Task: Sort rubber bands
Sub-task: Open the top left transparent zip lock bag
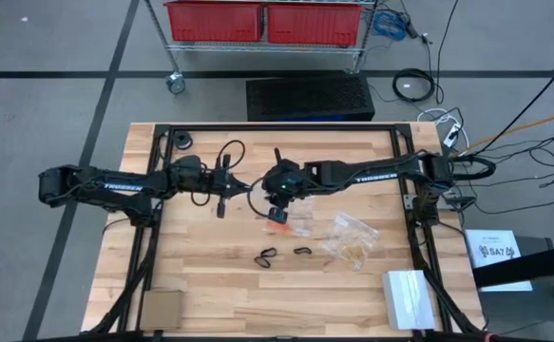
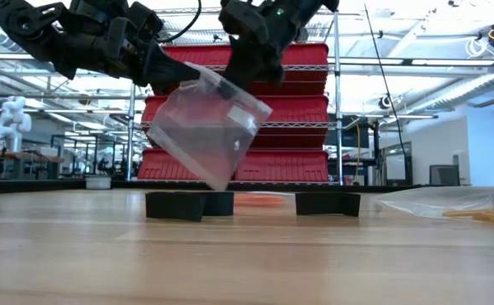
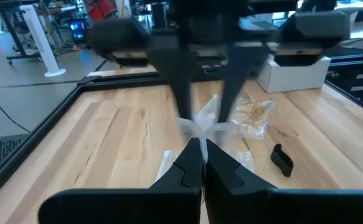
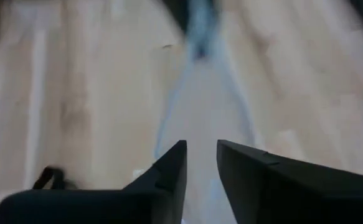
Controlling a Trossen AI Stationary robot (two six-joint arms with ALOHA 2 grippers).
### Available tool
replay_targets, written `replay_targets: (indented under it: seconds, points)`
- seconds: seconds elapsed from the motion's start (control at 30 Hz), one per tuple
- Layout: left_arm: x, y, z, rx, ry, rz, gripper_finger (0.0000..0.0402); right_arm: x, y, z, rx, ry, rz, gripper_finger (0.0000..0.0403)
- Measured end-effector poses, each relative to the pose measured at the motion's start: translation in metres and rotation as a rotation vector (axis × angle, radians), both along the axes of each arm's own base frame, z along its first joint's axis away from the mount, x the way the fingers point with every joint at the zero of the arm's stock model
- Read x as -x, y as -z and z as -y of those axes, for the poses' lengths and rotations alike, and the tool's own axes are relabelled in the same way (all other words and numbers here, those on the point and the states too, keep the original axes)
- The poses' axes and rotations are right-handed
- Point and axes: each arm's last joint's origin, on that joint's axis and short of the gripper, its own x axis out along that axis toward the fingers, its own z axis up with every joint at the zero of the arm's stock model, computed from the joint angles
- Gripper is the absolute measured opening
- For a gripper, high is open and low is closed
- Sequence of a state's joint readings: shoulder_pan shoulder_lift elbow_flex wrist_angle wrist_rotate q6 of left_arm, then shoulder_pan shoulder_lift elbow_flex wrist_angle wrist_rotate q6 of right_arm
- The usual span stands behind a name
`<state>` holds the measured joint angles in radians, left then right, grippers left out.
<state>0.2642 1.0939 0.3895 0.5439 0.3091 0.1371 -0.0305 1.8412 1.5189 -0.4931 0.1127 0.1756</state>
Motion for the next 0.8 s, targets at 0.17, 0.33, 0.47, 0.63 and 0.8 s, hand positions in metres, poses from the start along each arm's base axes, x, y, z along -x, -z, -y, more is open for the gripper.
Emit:
replay_targets:
  seconds: [0.17, 0.33, 0.47, 0.63, 0.8]
  points:
    - [0.0, 0.0, 0.0, 0.002, -0.001, -0.004, 0.0002, 0.003, -0.019, 0.005, 0.0, 0.01, 0.094, 0.0088]
    - [0.0, 0.001, 0.0, 0.002, -0.004, -0.006, 0.0002, -0.003, -0.006, 0.003, -0.048, -0.037, 0.064, 0.0056]
    - [0.0, 0.001, 0.001, 0.005, -0.002, -0.006, 0.0002, -0.008, 0.009, 0.001, -0.044, -0.041, 0.017, 0.0017]
    - [-0.001, 0.001, 0.002, 0.004, 0.0, -0.006, 0.0002, -0.008, 0.011, 0.003, -0.009, -0.009, 0.008, 0.0003]
    - [-0.001, 0.0, 0.003, 0.003, 0.004, -0.005, 0.0002, -0.011, 0.005, 0.004, 0.022, -0.035, 0.061, 0.0004]
